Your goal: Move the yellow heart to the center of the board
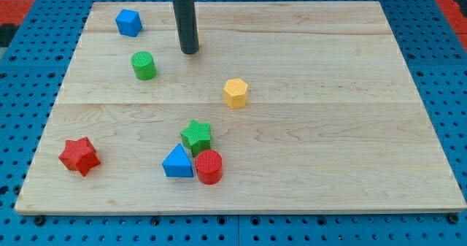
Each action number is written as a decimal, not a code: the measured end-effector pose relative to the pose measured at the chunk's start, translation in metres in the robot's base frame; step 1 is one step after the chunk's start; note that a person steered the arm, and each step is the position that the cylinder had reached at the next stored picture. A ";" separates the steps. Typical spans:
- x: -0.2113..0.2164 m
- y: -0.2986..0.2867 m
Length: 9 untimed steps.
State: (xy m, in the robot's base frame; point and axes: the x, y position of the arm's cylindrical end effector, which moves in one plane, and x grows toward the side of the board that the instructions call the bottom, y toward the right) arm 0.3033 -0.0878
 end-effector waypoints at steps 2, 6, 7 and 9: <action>-0.053 -0.038; 0.004 0.060; -0.019 0.060; -0.043 0.059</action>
